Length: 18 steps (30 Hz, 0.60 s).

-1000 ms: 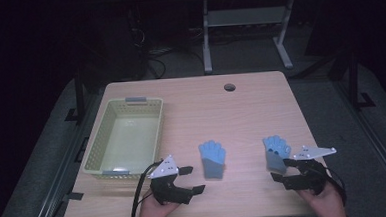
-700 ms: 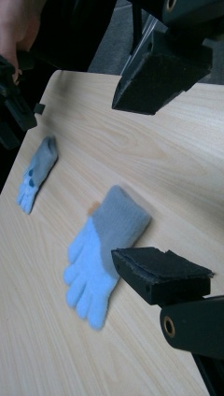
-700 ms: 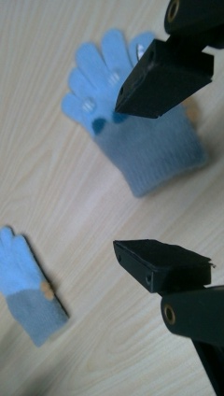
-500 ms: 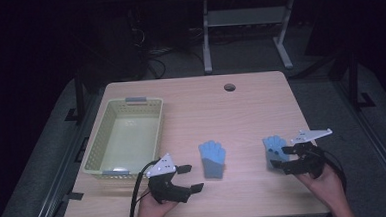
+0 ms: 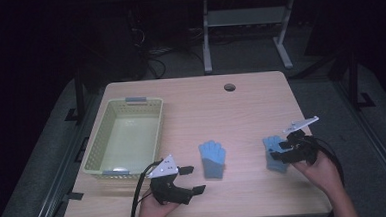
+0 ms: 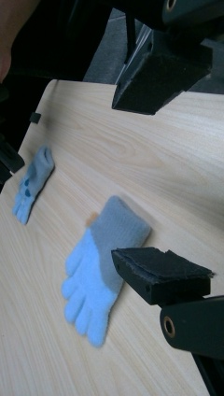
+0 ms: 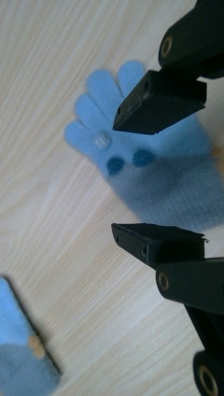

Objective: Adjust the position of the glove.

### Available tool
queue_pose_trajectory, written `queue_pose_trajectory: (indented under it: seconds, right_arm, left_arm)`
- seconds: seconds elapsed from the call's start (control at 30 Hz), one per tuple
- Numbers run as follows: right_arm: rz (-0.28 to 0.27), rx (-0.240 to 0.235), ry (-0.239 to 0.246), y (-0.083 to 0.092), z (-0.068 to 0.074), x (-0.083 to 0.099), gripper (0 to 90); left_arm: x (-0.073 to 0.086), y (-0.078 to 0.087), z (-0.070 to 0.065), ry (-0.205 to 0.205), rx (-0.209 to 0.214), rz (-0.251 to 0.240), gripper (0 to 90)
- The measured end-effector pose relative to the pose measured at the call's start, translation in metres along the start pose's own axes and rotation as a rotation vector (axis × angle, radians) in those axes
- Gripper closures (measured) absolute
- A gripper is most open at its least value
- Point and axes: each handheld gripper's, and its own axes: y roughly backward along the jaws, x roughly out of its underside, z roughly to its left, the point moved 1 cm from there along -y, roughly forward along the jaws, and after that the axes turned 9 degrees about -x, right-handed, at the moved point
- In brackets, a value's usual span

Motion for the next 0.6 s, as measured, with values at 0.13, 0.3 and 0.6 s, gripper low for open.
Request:
queue_pose_trajectory:
  seconds: [0.13, 0.3, 0.6]
  right_arm:
    - [0.048, 0.01, -0.018, -0.01, -0.005, -0.001, 47.8]
    - [0.071, 0.022, -0.035, -0.021, -0.01, 0.001, 50.2]
    - [0.099, 0.077, -0.034, -0.03, -0.008, 0.004, 59.3]
  left_arm:
    - [-0.001, 0.001, 0.002, 0.007, 0.001, -0.007, 23.2]
    - [0.0, 0.001, 0.002, 0.024, 0.009, -0.014, 23.3]
    - [0.001, 0.001, 0.001, 0.021, 0.012, -0.015, 23.3]
